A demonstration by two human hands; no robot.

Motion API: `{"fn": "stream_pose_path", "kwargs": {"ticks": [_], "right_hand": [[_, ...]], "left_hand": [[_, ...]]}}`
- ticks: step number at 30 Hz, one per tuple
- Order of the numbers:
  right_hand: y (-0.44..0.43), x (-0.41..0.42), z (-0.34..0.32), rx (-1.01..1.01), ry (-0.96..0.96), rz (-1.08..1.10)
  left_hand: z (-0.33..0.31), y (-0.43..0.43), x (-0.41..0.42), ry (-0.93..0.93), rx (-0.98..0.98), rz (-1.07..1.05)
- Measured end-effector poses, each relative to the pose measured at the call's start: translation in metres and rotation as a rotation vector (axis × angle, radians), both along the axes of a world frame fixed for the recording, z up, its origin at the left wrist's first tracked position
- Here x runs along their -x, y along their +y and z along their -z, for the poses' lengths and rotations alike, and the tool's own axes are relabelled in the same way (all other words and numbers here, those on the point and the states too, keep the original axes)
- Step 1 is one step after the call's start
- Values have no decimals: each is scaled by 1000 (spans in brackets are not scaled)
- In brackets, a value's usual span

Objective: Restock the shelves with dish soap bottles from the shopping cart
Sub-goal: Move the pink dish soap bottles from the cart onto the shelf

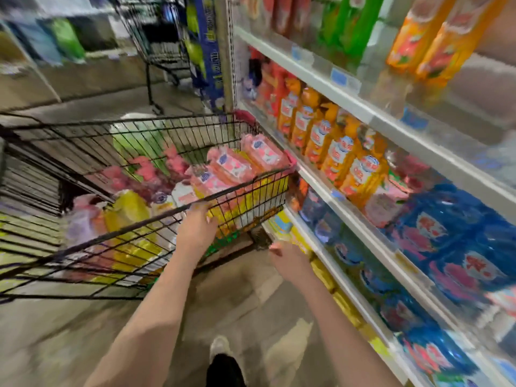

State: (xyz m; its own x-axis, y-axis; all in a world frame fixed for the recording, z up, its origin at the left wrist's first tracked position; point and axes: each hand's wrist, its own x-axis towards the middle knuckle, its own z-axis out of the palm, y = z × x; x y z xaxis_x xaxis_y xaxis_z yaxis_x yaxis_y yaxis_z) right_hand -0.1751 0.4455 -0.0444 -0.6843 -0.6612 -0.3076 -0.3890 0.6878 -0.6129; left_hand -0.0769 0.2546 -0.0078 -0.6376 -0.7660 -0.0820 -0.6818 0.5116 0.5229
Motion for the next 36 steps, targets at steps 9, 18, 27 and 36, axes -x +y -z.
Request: {"fn": "stream_pose_path", "kwargs": {"ticks": [9, 18, 27, 36], "right_hand": [[-168, 70, -16, 139, 118, -5], [-292, 157, 4, -112, 240, -138], [-358, 203, 34, -301, 13, -49], [-371, 211, 44, -301, -33, -23]], "left_hand": [[32, -131, 46, -101, -116, 118], [80, -229, 114, -58, -473, -77], [141, -271, 147, 77, -786, -160], [140, -285, 144, 18, -974, -183]]}}
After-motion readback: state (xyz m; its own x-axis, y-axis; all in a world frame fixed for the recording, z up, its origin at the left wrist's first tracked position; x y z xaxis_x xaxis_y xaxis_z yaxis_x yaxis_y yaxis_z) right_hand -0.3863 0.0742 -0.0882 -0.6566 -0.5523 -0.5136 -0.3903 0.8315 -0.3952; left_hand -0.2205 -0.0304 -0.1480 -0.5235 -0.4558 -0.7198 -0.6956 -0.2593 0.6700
